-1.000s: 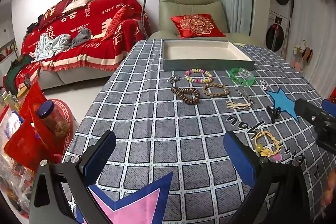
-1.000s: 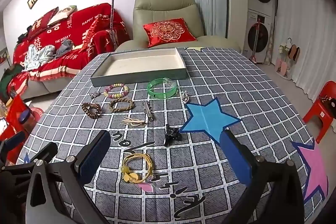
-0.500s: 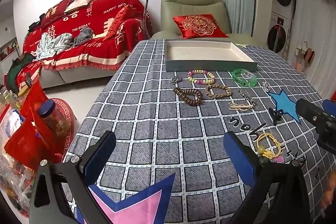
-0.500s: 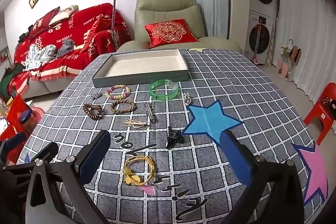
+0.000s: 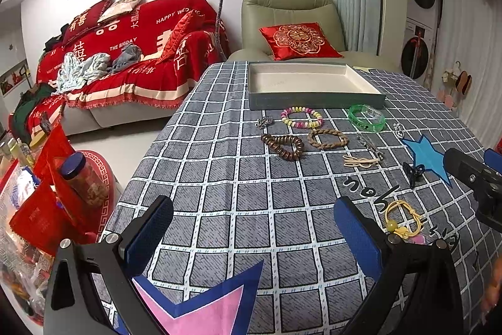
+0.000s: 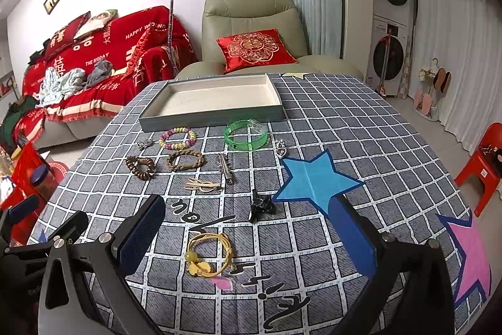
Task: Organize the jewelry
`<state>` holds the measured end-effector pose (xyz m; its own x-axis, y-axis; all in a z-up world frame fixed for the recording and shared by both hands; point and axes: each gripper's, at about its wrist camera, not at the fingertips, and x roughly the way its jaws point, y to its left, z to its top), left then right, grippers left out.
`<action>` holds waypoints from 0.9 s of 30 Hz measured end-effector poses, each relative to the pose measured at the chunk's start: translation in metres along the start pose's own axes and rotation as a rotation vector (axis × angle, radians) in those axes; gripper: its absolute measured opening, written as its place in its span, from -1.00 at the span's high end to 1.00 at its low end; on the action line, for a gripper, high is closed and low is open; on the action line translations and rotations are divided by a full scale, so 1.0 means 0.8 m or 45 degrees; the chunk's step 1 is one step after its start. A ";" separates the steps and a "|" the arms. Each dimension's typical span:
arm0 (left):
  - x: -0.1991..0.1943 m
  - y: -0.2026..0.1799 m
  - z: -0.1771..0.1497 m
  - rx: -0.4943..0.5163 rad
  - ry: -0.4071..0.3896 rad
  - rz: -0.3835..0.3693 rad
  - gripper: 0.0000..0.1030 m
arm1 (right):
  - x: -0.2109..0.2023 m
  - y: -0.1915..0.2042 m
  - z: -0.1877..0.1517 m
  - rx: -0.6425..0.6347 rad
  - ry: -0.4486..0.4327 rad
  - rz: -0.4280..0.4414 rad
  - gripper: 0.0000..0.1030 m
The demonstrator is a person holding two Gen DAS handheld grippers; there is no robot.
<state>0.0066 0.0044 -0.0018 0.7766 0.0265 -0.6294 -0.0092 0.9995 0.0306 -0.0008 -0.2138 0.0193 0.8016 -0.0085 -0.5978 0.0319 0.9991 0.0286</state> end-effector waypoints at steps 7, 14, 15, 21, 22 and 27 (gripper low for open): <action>0.000 0.001 0.000 -0.001 0.003 0.015 -1.00 | -0.001 0.001 0.000 0.002 -0.004 0.000 -1.00; -0.001 0.001 0.000 0.003 -0.002 0.030 -1.00 | -0.002 0.001 0.000 0.001 -0.003 0.002 -1.00; -0.002 0.001 0.000 0.006 -0.004 0.032 -1.00 | -0.001 0.001 0.000 0.001 -0.004 0.001 -1.00; -0.003 0.001 0.001 0.010 -0.014 0.050 -1.00 | 0.000 0.001 0.000 -0.009 0.000 0.006 -1.00; -0.003 0.000 0.001 0.012 -0.015 0.054 -1.00 | 0.000 0.000 0.000 -0.009 0.000 0.008 -1.00; -0.003 0.000 0.002 0.016 -0.017 0.060 -1.00 | 0.000 0.001 0.000 -0.006 -0.002 0.012 -1.00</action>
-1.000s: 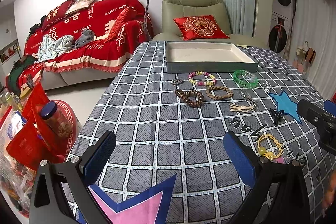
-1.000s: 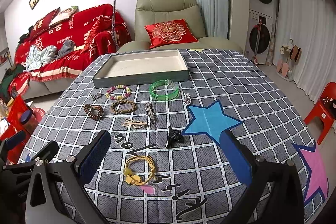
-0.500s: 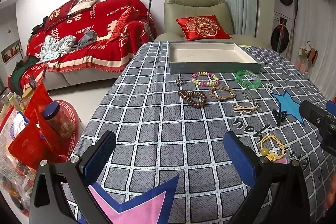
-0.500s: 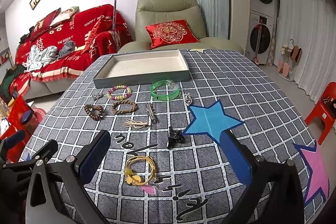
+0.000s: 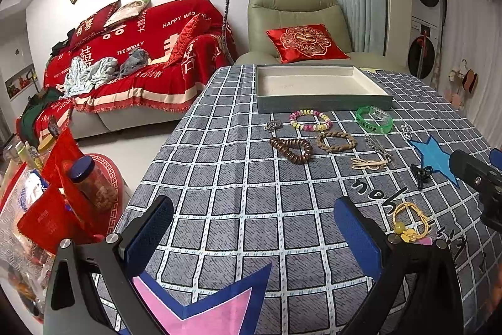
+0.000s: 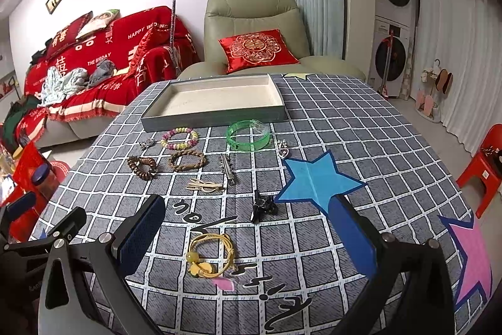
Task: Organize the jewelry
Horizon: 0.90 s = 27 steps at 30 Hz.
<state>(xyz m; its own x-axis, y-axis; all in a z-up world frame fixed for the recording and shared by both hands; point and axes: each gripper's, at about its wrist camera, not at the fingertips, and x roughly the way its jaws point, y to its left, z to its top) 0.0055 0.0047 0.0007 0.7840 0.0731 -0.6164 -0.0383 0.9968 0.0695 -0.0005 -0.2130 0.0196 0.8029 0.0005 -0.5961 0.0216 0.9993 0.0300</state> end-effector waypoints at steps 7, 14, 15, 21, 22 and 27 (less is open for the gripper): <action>-0.001 -0.002 0.000 0.011 -0.009 0.018 -1.00 | 0.001 0.000 0.001 -0.002 0.004 0.007 -1.00; -0.001 -0.002 0.000 0.013 -0.008 0.014 -1.00 | 0.003 0.001 0.000 -0.007 0.006 0.008 -1.00; -0.001 -0.002 0.000 0.012 -0.007 0.013 -1.00 | 0.003 0.001 0.000 -0.006 0.008 0.009 -1.00; 0.002 -0.003 0.000 0.010 0.000 -0.003 -1.00 | 0.008 0.002 -0.003 0.001 0.019 0.009 -1.00; 0.001 -0.003 -0.001 0.010 0.002 -0.007 -1.00 | 0.008 0.002 -0.003 0.003 0.019 0.009 -1.00; 0.006 -0.004 -0.001 0.010 0.026 -0.026 -1.00 | 0.009 -0.001 -0.005 0.011 0.024 0.006 -1.00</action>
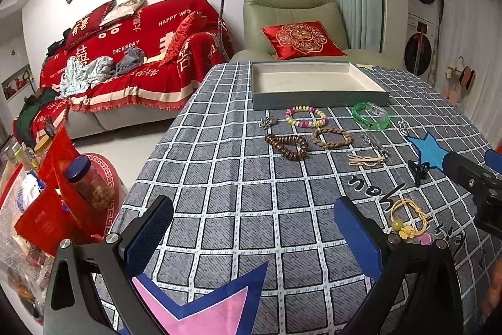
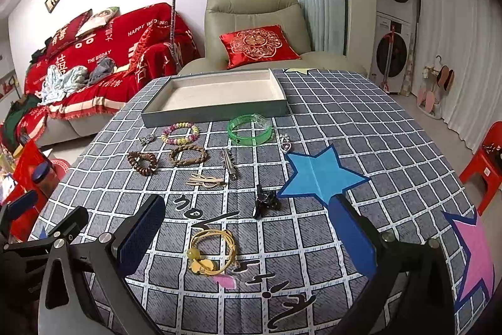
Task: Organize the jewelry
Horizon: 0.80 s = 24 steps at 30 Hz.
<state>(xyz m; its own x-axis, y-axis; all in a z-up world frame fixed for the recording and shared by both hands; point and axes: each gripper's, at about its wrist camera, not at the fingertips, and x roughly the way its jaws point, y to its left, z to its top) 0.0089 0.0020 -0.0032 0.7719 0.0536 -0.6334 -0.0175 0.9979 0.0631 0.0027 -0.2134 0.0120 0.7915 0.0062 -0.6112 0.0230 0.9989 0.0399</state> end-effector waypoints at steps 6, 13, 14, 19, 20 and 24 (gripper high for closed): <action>0.004 0.000 -0.001 -0.006 0.018 -0.004 -1.00 | 0.005 -0.003 -0.002 0.013 0.023 -0.001 -1.00; 0.010 0.002 -0.002 -0.014 0.045 -0.012 -1.00 | 0.007 -0.003 -0.002 0.008 0.034 -0.008 -1.00; 0.011 0.002 -0.002 -0.014 0.048 -0.013 -1.00 | 0.007 -0.003 -0.003 0.009 0.035 -0.008 -1.00; 0.012 0.003 -0.003 -0.016 0.057 -0.013 -1.00 | 0.008 -0.003 -0.003 0.010 0.036 -0.009 -1.00; 0.012 0.002 -0.004 -0.017 0.059 -0.014 -1.00 | 0.008 -0.004 -0.003 0.010 0.036 -0.009 -1.00; 0.014 0.003 -0.004 -0.019 0.065 -0.014 -1.00 | 0.008 -0.004 -0.003 0.010 0.036 -0.008 -1.00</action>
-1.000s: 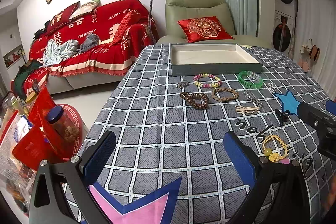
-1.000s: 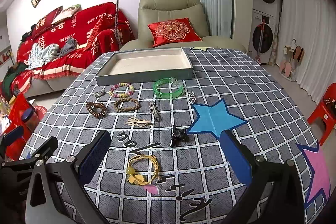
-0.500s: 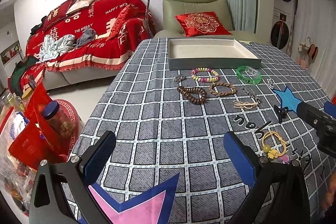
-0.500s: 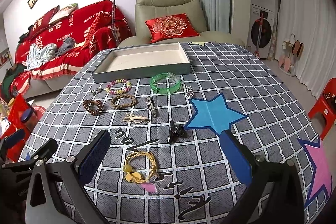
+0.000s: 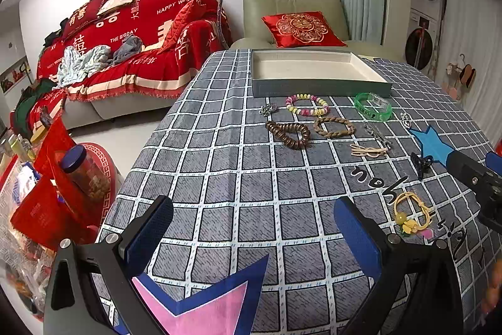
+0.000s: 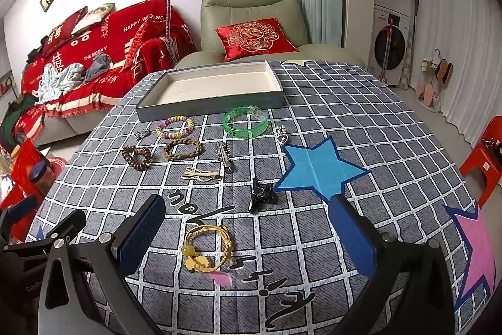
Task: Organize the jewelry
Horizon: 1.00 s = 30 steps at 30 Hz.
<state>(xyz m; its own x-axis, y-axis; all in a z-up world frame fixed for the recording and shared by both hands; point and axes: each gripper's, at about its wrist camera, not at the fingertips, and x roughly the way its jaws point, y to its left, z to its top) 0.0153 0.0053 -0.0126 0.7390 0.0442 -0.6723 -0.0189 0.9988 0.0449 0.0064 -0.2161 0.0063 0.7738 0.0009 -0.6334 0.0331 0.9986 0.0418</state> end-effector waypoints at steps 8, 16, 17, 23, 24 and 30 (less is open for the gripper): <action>0.000 0.000 0.000 -0.001 0.001 -0.001 -1.00 | 0.001 -0.001 0.000 -0.002 0.002 0.002 -1.00; 0.003 0.000 -0.001 0.005 0.008 -0.006 -1.00 | 0.002 -0.002 0.001 0.005 0.005 0.002 -1.00; 0.004 0.000 0.000 0.004 0.010 -0.007 -1.00 | 0.002 -0.003 0.000 0.009 0.007 0.003 -1.00; 0.024 0.006 0.010 -0.012 0.087 -0.047 -1.00 | 0.007 -0.021 0.004 0.059 0.029 0.020 -1.00; 0.029 0.008 0.013 -0.024 0.106 -0.062 -1.00 | 0.009 -0.027 0.005 0.073 0.042 0.033 -1.00; 0.063 0.018 0.033 -0.069 0.217 -0.113 -1.00 | 0.034 -0.056 0.005 0.149 0.186 0.050 -1.00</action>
<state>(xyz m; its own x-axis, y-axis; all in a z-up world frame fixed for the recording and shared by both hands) 0.0701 0.0210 -0.0260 0.6145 -0.0458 -0.7876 0.0016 0.9984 -0.0568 0.0284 -0.2610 -0.0092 0.6764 0.0560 -0.7344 0.0846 0.9846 0.1530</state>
